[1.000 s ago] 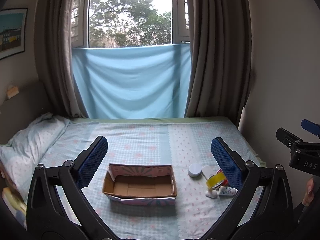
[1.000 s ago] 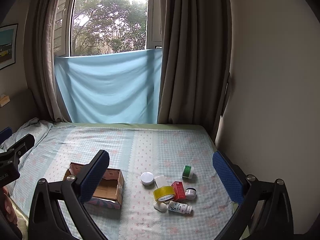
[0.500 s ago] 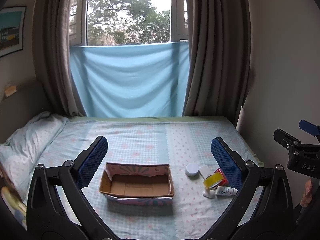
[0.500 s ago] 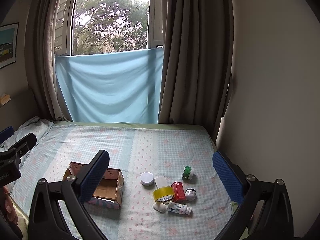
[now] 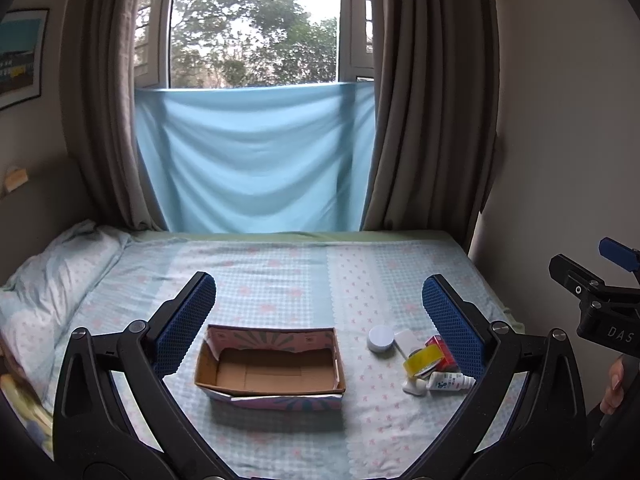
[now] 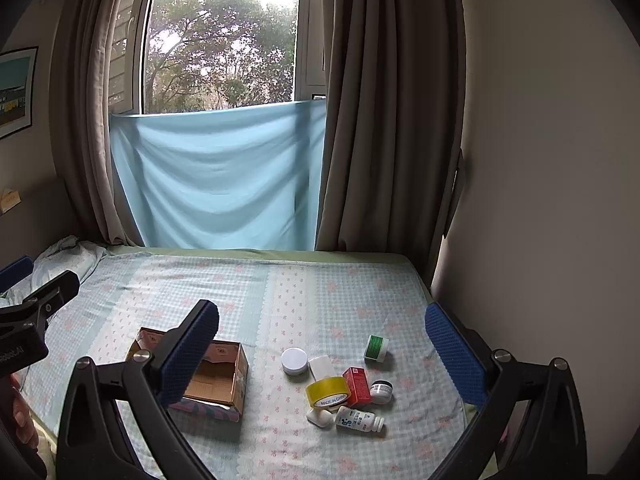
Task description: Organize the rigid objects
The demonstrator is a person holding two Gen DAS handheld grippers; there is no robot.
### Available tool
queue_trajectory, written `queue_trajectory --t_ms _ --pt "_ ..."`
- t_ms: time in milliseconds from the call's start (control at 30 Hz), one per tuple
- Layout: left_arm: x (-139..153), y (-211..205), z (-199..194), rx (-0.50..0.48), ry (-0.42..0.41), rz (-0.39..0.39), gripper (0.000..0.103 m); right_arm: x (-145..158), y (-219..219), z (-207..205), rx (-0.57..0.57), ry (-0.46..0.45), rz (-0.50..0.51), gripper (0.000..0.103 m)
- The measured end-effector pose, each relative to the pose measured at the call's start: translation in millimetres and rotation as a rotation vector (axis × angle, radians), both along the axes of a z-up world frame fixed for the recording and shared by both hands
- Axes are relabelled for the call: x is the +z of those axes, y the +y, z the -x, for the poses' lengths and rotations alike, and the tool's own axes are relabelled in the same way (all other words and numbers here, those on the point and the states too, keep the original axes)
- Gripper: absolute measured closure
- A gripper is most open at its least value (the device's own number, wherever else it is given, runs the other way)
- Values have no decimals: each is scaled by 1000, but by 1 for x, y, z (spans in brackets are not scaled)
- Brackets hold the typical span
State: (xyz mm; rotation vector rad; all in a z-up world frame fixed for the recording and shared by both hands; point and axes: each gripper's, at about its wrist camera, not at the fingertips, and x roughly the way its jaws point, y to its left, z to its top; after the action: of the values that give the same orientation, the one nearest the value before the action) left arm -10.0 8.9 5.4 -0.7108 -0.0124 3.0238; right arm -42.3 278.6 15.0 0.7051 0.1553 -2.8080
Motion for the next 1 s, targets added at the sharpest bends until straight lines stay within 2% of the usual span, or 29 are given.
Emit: queue_trajectory --t_ms 1000 --pt "0 2 9 -11 14 7 0 -3 1 -3 -27 23 17 0"
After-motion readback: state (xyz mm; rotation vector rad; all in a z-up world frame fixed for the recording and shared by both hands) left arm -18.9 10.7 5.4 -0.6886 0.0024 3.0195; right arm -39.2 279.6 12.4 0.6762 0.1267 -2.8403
